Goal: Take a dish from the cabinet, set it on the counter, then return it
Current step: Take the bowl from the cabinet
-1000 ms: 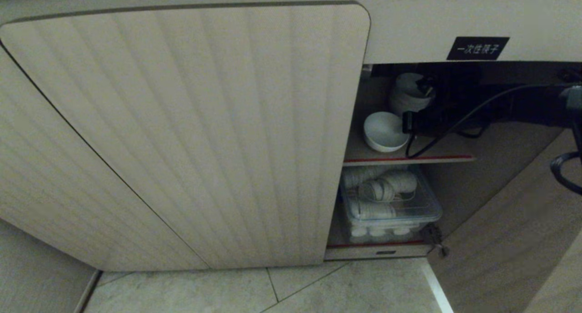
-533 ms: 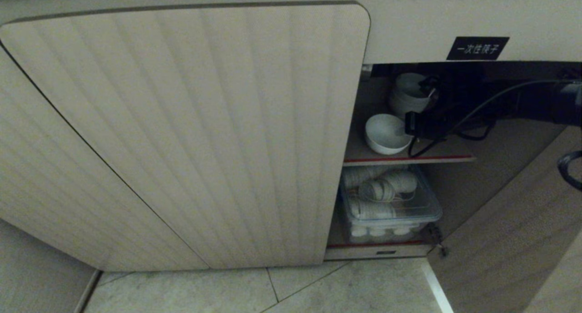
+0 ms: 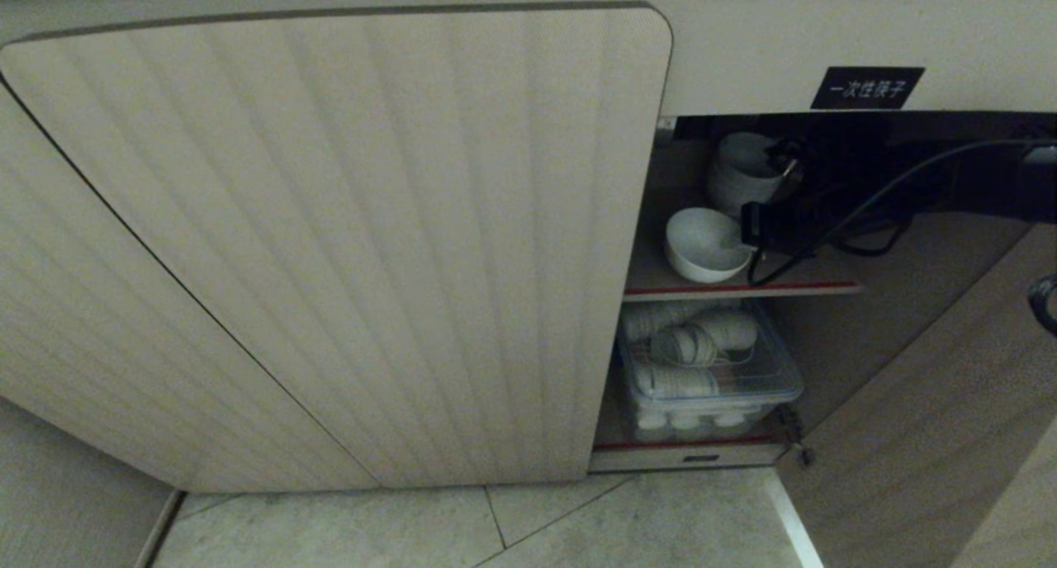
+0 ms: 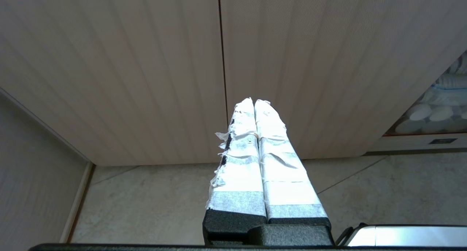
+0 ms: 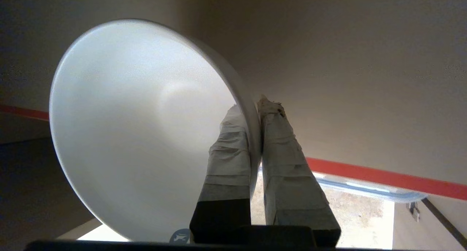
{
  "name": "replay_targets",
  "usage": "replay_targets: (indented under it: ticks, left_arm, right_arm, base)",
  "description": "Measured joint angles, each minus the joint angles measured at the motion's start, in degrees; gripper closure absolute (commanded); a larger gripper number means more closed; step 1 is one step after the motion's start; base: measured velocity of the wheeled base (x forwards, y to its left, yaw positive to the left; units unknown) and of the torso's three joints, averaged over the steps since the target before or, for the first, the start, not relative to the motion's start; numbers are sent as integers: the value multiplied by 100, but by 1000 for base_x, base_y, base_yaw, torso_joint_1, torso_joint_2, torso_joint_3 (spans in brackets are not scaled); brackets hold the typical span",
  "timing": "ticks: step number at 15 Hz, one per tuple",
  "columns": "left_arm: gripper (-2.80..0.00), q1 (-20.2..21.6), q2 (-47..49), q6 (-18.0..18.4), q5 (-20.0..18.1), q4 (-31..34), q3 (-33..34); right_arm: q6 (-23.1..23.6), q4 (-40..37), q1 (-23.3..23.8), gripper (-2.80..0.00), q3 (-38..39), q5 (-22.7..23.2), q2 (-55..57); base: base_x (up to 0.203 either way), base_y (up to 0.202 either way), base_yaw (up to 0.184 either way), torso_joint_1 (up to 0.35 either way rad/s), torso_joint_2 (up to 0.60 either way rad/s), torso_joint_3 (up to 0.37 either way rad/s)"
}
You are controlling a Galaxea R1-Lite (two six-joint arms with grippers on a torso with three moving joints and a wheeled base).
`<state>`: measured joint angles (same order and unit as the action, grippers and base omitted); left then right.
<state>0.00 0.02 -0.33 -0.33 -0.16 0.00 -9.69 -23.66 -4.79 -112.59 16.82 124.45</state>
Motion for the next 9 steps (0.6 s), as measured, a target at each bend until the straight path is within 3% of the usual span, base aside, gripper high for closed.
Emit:
replay_targets:
  ticks: [9]
  left_arm:
    - [0,0,0,1,2,2,0]
  right_arm:
    - [35,-397,69,0,40,299,-167]
  base:
    - [0,0,0,0,0,0]
